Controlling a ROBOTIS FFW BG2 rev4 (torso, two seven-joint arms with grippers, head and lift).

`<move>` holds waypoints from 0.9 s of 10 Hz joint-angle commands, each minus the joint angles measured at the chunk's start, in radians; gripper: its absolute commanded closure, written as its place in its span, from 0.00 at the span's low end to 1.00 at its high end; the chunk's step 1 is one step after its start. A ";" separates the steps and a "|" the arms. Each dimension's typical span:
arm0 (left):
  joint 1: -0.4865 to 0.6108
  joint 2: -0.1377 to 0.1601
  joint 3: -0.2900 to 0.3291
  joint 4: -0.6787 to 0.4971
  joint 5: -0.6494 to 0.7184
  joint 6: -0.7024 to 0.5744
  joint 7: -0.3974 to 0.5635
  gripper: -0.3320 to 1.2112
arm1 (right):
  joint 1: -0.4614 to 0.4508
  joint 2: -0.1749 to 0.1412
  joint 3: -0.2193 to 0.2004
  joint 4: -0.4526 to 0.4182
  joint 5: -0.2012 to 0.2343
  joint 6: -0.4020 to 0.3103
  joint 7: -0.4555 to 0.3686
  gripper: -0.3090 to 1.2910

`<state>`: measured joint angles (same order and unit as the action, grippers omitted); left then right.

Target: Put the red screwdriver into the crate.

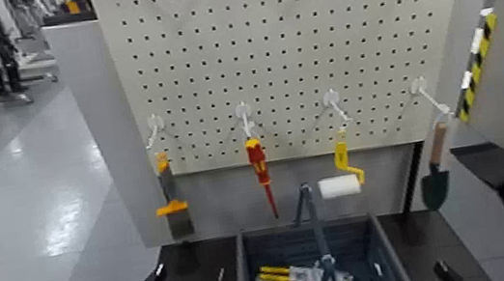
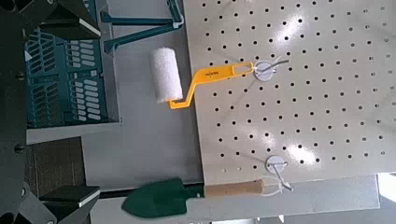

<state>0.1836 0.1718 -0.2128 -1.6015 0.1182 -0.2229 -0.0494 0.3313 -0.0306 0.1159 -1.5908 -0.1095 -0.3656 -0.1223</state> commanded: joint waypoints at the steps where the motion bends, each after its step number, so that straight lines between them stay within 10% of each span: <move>1: -0.009 0.000 0.004 -0.002 0.003 0.022 -0.015 0.29 | -0.002 -0.002 0.002 0.000 0.001 0.002 -0.004 0.27; 9: -0.185 -0.003 0.043 0.025 0.011 0.198 -0.257 0.28 | -0.006 -0.006 0.015 0.008 -0.007 0.002 -0.004 0.28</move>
<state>0.0173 0.1699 -0.1711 -1.5790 0.1291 -0.0482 -0.3028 0.3256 -0.0363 0.1293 -1.5840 -0.1149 -0.3633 -0.1257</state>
